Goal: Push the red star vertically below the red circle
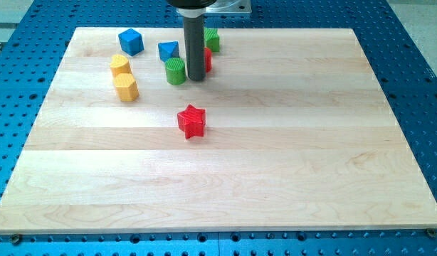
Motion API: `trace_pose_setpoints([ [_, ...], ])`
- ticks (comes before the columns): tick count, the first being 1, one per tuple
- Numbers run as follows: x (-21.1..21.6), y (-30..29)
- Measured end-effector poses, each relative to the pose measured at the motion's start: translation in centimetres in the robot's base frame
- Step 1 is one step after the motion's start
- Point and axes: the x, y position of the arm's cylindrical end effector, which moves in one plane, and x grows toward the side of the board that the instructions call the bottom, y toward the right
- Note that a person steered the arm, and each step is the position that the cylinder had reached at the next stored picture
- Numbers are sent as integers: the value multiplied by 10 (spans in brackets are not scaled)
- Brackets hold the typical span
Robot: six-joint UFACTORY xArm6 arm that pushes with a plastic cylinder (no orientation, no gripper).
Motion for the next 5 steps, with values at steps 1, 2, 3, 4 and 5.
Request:
trace_pose_setpoints([
  [1, -4, 9],
  [2, 41, 41],
  [3, 116, 77],
  [4, 203, -2],
  [5, 159, -23],
])
